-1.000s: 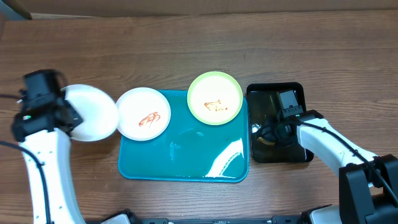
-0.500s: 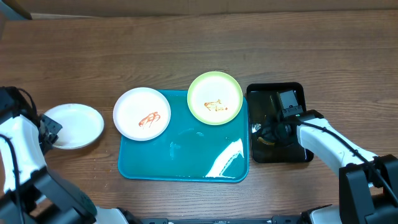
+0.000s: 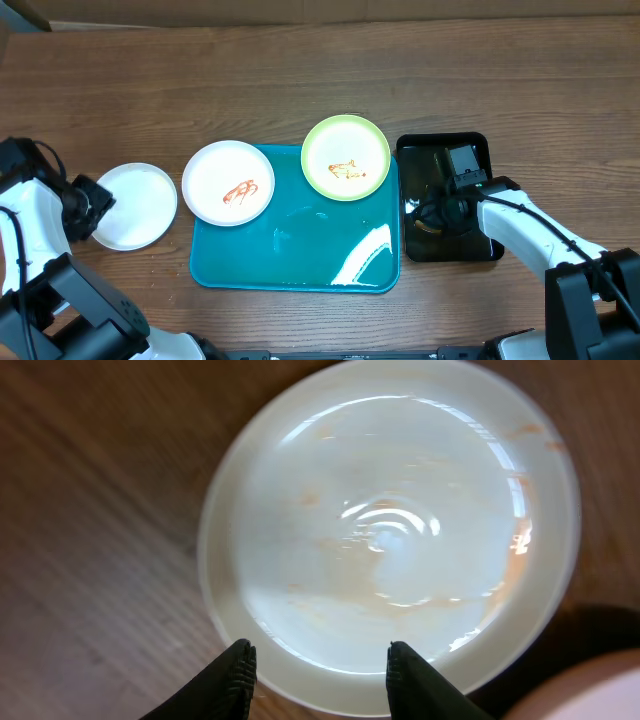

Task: Clean dirty plates on tray and stack at the side
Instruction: 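Place the white plate on the table left of the tray and release, then grasp the other white plate with the left gripper and drag it forward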

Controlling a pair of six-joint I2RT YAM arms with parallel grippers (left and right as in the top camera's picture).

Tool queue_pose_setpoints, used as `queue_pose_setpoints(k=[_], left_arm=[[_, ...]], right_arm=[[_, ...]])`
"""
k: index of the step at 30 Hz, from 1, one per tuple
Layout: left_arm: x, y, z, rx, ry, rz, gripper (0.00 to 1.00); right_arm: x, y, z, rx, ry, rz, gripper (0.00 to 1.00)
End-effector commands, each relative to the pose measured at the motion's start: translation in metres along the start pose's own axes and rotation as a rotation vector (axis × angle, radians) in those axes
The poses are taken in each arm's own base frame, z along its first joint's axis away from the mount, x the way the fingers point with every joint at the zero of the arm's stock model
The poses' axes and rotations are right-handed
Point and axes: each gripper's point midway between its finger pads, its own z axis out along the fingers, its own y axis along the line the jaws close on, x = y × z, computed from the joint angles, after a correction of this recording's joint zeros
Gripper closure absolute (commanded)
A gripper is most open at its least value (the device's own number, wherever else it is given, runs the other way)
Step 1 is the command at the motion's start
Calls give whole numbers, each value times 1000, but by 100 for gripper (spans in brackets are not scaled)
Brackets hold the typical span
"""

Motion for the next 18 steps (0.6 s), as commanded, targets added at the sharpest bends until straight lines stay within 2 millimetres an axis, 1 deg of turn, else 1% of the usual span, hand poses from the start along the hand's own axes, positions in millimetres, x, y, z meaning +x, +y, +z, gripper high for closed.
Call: queue_pose_setpoints(k=[1, 2, 4, 7, 8, 11, 14, 15, 18], left_arm=[[2, -80, -21, 303, -33, 289, 46], [5, -93, -23, 335, -40, 345, 43], [11, -114, -24, 363, -63, 461, 41], [19, -141, -25, 383, -99, 585, 39], [20, -147, -24, 375, -111, 604, 39], [23, -158, -19, 314, -144, 658, 37], [25, -162, -12, 261, -157, 687, 37], [28, -163, -7, 232, -156, 702, 37], [33, -166, 3, 225, -131, 714, 37]], right_arm=[[39, -11, 17, 21, 146, -5, 96], [39, -11, 17, 22, 148, -6, 96], [41, -12, 16, 25, 153, -5, 96], [41, -13, 16, 27, 156, -5, 96], [41, -13, 16, 27, 156, -5, 95], [42, -13, 16, 27, 157, -5, 96], [41, -13, 16, 27, 156, -5, 96], [42, -13, 16, 27, 157, -5, 96], [42, -13, 16, 27, 157, -5, 96]])
